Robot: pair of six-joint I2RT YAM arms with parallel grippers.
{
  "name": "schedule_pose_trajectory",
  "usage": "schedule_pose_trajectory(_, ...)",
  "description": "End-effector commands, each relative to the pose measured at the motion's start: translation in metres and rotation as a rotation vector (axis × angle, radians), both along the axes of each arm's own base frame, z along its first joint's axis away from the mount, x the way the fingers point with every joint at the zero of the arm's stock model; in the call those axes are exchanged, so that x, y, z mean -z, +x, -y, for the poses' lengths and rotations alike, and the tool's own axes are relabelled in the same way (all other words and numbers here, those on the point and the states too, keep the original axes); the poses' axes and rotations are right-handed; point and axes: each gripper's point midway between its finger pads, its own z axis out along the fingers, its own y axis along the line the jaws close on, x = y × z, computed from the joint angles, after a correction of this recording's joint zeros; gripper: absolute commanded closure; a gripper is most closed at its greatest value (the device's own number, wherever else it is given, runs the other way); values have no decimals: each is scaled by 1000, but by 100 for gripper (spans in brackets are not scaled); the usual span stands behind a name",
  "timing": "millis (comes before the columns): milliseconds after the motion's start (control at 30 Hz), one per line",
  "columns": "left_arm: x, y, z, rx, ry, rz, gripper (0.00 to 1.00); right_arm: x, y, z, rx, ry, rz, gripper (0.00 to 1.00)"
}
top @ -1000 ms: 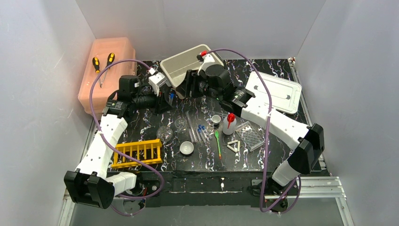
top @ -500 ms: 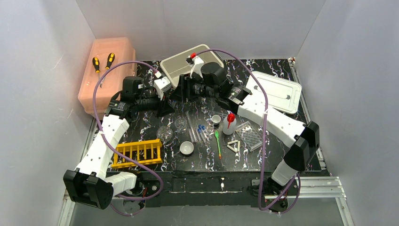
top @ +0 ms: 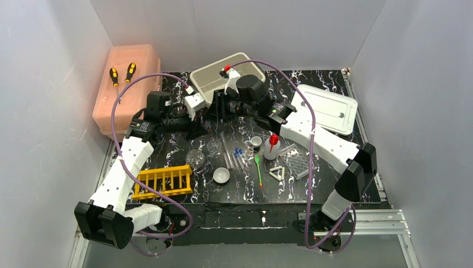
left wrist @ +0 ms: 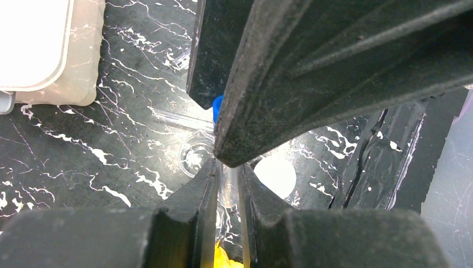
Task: Organize the chemistry lab equipment
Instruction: Insert the test tube into the slot of the test tube rack.
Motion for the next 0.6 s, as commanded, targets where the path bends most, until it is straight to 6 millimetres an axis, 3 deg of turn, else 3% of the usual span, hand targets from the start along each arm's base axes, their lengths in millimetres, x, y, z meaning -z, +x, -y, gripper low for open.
schedule_pose_trajectory(0,-4,-9,-1,16,6,17,100,-8,-1,-6,-24,33,10,60)
schedule_pose_trajectory(200,-3,-9,-1,18,9,19,100,5,-5,-5,-43,-9,-12,62)
schedule_pose_trajectory(333,-3,-9,-1,18,11,20,100,14,-7,-5,-59,-34,-30,53)
schedule_pose_trajectory(400,-3,-10,-1,18,11,19,100,15,-6,-4,-51,-38,-29,53)
schedule_pose_trajectory(467,-3,-10,0,18,9,17,100,14,-6,-4,-45,-30,-24,58)
schedule_pose_trajectory(567,-3,-11,0,20,7,13,100,8,-2,-2,-23,-15,-8,73)
